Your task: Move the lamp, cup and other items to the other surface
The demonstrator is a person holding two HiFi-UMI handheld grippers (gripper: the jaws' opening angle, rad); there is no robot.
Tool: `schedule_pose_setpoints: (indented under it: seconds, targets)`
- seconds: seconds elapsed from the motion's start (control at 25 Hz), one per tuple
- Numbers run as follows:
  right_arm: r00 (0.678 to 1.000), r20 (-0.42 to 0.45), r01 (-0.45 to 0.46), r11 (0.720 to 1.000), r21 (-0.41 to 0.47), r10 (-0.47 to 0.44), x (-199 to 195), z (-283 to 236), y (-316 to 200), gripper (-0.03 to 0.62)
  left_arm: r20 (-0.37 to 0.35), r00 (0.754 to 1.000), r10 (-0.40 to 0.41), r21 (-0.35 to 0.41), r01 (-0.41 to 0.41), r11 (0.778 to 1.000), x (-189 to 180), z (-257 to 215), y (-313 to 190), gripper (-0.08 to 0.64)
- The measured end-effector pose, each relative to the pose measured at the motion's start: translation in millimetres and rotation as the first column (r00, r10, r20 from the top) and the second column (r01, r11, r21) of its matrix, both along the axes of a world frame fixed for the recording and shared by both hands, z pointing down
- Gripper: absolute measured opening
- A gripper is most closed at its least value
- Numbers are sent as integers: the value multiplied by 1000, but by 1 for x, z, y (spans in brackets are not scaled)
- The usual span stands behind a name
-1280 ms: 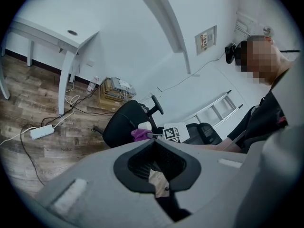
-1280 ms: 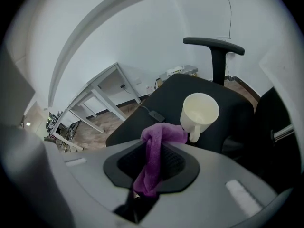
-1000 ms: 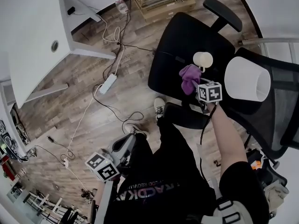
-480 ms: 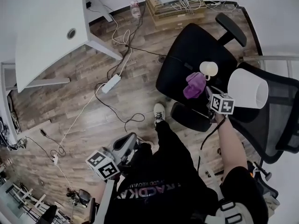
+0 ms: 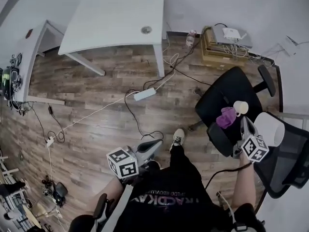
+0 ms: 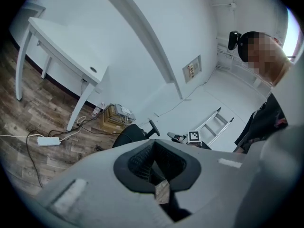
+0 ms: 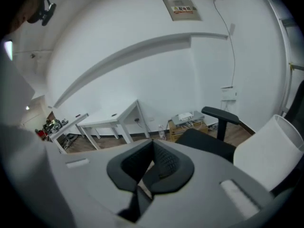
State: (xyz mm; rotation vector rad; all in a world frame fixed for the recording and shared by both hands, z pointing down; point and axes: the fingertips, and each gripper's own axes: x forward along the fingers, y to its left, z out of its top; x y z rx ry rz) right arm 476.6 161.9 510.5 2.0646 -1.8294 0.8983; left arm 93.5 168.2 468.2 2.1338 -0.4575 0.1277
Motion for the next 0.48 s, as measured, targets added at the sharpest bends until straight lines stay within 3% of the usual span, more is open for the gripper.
schedule_pose_setpoints:
  seconds: [0.12,0.24,0.36,0.48]
  targets:
    - [992,40,118,987,113,-124,-71,-46,-32,5,-21,998,-55,50,56,997,-33,-16,-2,3]
    - [957,104,246,950,193,-270,-166,-75,-36,5,-21,996,-85,80,86,993,-70,-32,11,3]
    - [890,169,374,890,260,-423,-266,-94,-32,5,-25,991,-128,116,131,985,-109,-46,24,3]
    - [792,220,495,810,314,-569,-364,-107,-30,5,-25,979,-202,153,204,967,-152,-55,30,3]
